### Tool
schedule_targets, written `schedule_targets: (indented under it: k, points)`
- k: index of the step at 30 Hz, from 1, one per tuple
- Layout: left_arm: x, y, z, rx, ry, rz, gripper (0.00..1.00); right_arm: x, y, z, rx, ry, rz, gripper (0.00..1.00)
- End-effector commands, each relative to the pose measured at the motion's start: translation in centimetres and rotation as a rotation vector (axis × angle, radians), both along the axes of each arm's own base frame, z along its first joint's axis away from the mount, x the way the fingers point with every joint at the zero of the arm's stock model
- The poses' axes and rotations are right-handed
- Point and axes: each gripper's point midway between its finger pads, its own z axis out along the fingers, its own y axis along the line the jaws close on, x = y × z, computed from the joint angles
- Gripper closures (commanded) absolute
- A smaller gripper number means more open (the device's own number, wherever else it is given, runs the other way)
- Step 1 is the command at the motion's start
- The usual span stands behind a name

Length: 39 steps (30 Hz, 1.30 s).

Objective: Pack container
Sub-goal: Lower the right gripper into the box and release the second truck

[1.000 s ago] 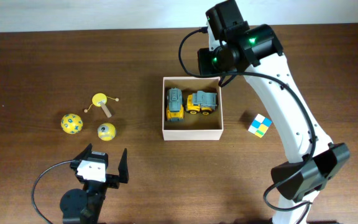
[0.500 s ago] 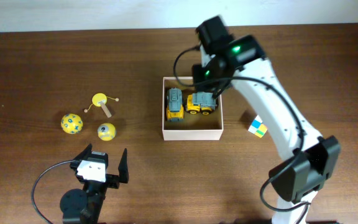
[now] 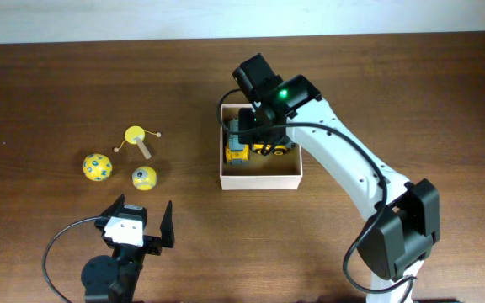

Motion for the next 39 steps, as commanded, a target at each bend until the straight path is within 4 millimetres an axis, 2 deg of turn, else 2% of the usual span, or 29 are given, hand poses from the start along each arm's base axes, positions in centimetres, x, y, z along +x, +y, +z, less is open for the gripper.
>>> schedule_targets:
  k: [1,5,7,10,14,19,23,29,39]
  points:
    - [0.0,0.0,0.0,0.013,-0.007,-0.007,0.01,0.5,-0.6,-0.6,0.013,-0.005,-0.223,0.44]
    - [0.0,0.0,0.0,0.013,-0.007,-0.007,0.01,1.3,-0.2,-0.6,0.088,-0.007,-0.388,0.42]
    - [0.0,0.0,0.0,0.013,-0.007,-0.007,0.01,1.8,0.1,-0.4,0.140,-0.008,-0.491,0.34]
    - [0.0,0.0,0.0,0.013,-0.007,-0.007,0.01,2.3,0.2,-0.2,0.203,0.000,-0.633,0.27]
    - [0.0,0.0,0.0,0.013,-0.007,-0.007,0.01,2.3,0.1,-0.3,0.254,0.034,-0.809,0.27]
    - [0.0,0.0,0.0,0.013,-0.007,-0.007,0.01,2.1,-0.3,-0.4,0.280,0.059,-0.944,0.28]
    - [0.0,0.0,0.0,0.013,-0.007,-0.007,0.01,2.0,-1.2,-0.6,0.259,0.042,-1.018,0.28]
    - [0.0,0.0,0.0,0.013,-0.007,-0.007,0.01,1.8,-2.4,-2.4,0.213,0.079,-1.093,0.28]
    - [0.0,0.0,0.0,0.014,-0.007,-0.007,0.01,2.9,-4.6,-4.8,0.178,0.108,-1.182,0.28]
